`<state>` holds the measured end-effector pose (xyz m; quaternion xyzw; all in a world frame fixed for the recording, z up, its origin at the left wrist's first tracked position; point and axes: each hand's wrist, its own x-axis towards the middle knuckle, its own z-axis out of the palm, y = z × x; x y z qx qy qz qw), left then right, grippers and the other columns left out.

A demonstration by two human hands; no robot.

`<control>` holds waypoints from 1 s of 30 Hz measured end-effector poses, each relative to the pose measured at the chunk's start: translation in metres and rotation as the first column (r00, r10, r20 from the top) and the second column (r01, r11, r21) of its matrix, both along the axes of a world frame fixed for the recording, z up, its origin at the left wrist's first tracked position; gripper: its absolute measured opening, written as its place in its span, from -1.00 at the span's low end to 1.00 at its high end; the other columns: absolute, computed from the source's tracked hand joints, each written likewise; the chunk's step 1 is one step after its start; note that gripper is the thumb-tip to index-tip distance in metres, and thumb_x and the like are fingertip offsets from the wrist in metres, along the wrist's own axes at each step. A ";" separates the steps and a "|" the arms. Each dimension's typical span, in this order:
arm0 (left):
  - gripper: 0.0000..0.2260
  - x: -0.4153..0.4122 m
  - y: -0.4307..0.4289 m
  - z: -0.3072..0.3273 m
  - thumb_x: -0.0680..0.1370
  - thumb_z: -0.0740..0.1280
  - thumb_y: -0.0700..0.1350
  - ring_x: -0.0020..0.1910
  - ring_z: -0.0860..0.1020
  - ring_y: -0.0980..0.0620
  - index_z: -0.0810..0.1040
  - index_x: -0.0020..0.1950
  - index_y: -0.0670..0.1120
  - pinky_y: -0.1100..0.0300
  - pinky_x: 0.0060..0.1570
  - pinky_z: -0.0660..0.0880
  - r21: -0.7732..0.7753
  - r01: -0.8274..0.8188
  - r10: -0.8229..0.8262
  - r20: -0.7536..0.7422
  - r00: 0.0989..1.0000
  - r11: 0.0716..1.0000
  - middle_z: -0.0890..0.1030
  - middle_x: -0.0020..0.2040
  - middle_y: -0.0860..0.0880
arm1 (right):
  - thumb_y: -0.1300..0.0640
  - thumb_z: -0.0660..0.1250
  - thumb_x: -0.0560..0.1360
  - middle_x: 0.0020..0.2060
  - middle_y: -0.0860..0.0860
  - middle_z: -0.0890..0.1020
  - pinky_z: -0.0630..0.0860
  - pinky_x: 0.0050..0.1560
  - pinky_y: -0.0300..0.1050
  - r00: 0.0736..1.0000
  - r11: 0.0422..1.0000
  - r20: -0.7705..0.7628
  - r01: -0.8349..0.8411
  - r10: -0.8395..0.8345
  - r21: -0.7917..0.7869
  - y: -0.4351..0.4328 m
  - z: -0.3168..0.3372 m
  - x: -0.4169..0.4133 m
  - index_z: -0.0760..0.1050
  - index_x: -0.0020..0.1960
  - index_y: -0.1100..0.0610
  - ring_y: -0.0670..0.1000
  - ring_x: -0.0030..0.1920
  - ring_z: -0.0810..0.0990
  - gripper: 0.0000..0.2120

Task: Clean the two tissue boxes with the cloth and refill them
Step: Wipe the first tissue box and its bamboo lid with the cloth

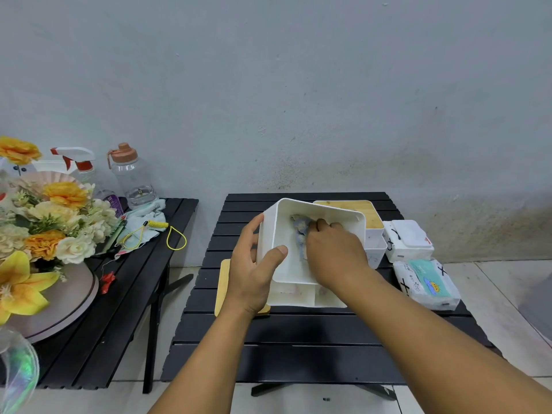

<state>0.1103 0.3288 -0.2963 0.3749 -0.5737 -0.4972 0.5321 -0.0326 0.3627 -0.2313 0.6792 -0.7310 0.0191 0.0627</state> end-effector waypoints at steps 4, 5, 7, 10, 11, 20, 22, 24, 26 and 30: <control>-0.41 0.000 0.001 -0.002 0.30 0.45 0.14 0.08 0.69 -0.07 0.48 0.33 0.27 0.08 -0.01 0.62 -0.014 -0.016 0.016 -0.036 0.999 1.000 0.67 0.12 -0.13 | 0.19 0.24 0.58 0.15 0.10 0.57 0.34 -0.12 -0.07 1.000 0.996 0.018 0.004 -0.006 0.095 0.001 0.002 0.000 0.42 0.35 0.12 0.13 0.17 0.48 -0.66; -0.41 0.001 0.001 -0.001 0.30 0.45 0.13 0.08 0.70 -0.06 0.48 0.33 0.26 0.10 -0.02 0.62 -0.020 -0.022 0.021 -0.042 0.999 1.000 0.68 0.12 -0.13 | 0.17 0.24 0.58 0.12 0.10 0.57 0.36 -0.12 -0.07 0.998 0.993 0.055 0.009 -0.016 0.114 0.001 0.004 0.000 0.43 0.32 0.11 0.12 0.10 0.51 -0.69; -0.42 0.001 0.001 0.000 0.30 0.44 0.13 0.06 0.71 -0.04 0.48 0.33 0.26 0.14 -0.06 0.62 -0.026 -0.032 0.031 -0.049 0.998 0.999 0.70 0.09 -0.09 | 0.10 0.24 0.58 0.07 0.09 0.57 0.39 -0.12 -0.07 0.989 0.985 0.142 0.014 -0.038 0.171 0.000 0.008 0.001 0.45 0.24 0.11 0.11 -0.04 0.50 -0.75; -0.41 0.003 0.001 0.000 0.30 0.43 0.12 0.03 0.72 -0.03 0.48 0.35 0.23 0.16 -0.10 0.63 -0.017 -0.050 0.048 -0.062 0.997 0.999 0.72 0.07 -0.08 | 0.02 0.23 0.57 0.06 0.07 0.57 0.50 -0.03 -0.05 0.958 0.965 0.282 -0.019 -0.058 0.262 -0.003 0.010 0.003 0.47 0.21 0.10 0.11 0.00 0.53 -0.73; -0.41 0.003 0.001 0.000 0.30 0.43 0.12 0.02 0.72 -0.03 0.47 0.35 0.22 0.17 -0.10 0.62 -0.018 -0.051 0.049 -0.064 0.997 0.999 0.72 0.06 -0.08 | 0.01 0.24 0.57 0.09 0.07 0.58 0.53 0.03 -0.03 0.942 0.961 0.331 -0.037 -0.058 0.275 -0.004 0.010 0.004 0.48 0.22 0.10 0.12 0.04 0.55 -0.72; -0.26 0.002 -0.005 -0.006 0.36 0.42 0.14 0.11 0.70 -0.16 0.44 0.52 -0.06 -0.15 0.13 0.63 0.052 -0.031 0.037 -0.111 0.993 0.998 0.71 0.12 -0.17 | 0.17 0.30 0.48 -0.11 0.09 0.73 0.64 0.09 0.00 0.440 0.949 0.898 -0.282 -0.002 0.140 -0.002 0.011 0.019 0.65 -0.05 0.17 0.09 -0.02 0.71 -0.84; -0.29 0.004 -0.008 -0.009 0.39 0.42 0.14 0.14 0.69 -0.20 0.44 0.52 -0.06 -0.29 0.22 0.57 0.076 -0.035 0.043 -0.099 0.994 0.996 0.70 0.15 -0.17 | 0.26 0.27 0.55 -0.08 0.10 0.74 0.60 -0.12 -0.24 0.323 0.953 0.946 -0.275 -0.031 0.125 0.001 0.017 0.014 0.65 0.03 0.20 -0.01 -0.09 0.72 -0.82; -0.31 0.004 -0.010 -0.011 0.42 0.44 0.14 0.18 0.67 -0.24 0.44 0.52 -0.06 -0.38 0.25 0.52 0.111 -0.031 0.041 -0.095 0.995 0.993 0.69 0.18 -0.20 | 0.26 0.28 0.57 -0.08 0.11 0.74 0.56 -0.23 -0.28 0.285 0.958 0.957 -0.261 -0.044 0.121 0.002 0.022 0.011 0.65 0.07 0.20 -0.05 -0.16 0.71 -0.81; -0.31 0.002 -0.009 -0.009 0.43 0.45 0.13 0.20 0.66 -0.27 0.43 0.52 -0.06 -0.40 0.27 0.50 0.141 -0.013 0.027 -0.099 0.995 0.990 0.68 0.20 -0.20 | 0.25 0.28 0.57 -0.09 0.11 0.74 0.61 -0.21 -0.22 0.256 0.968 0.965 -0.219 -0.060 0.119 0.002 0.025 0.009 0.65 0.06 0.20 -0.04 -0.16 0.71 -0.82; -0.28 0.000 -0.008 -0.008 0.39 0.46 0.15 0.16 0.68 -0.23 0.44 0.51 -0.05 -0.36 0.25 0.54 0.178 0.006 0.013 -0.103 0.995 0.984 0.70 0.17 -0.17 | 0.15 0.33 0.55 -0.11 0.02 0.73 0.62 0.11 -0.01 0.222 0.987 0.967 -0.073 -0.126 0.146 0.002 0.025 0.006 0.58 -0.06 0.07 0.03 -0.05 0.71 -0.94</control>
